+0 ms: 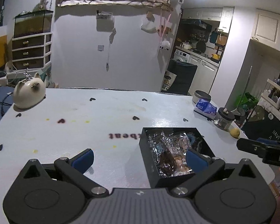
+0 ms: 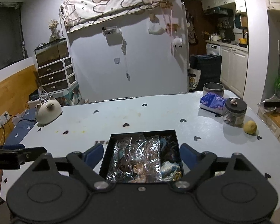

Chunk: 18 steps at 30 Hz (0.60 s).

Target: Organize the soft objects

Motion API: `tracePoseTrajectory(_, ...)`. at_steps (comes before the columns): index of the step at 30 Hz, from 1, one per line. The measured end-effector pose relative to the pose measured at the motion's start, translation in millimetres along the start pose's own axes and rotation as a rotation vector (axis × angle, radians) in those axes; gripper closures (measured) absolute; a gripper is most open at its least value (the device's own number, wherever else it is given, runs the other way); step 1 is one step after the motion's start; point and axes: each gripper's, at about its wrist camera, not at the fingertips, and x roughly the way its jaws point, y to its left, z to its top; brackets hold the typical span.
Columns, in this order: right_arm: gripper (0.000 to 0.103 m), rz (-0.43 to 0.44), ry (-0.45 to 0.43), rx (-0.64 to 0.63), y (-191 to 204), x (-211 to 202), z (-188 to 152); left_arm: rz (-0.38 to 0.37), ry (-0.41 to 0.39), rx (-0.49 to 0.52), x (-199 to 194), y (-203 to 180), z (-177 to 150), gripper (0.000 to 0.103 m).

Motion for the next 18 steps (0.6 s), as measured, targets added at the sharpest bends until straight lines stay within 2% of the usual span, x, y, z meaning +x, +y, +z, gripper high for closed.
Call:
tracePoseTrajectory(5, 0.008, -0.015, -0.020, -0.015, 9, -19, -10, 0.036, -0.017, 0.038, -16, -1, -10, 0.000)
tracePoseTrajectory(13, 0.000, -0.040, -0.045, -0.038, 23, -39, -25, 0.027, -0.022, 0.043, -33, 6, -24, 0.000)
tracePoseTrajectory(18, 0.000, -0.047, -0.053, -0.041, 30, -45, -31, 0.028, -0.016, 0.052, -40, 10, -32, 0.000)
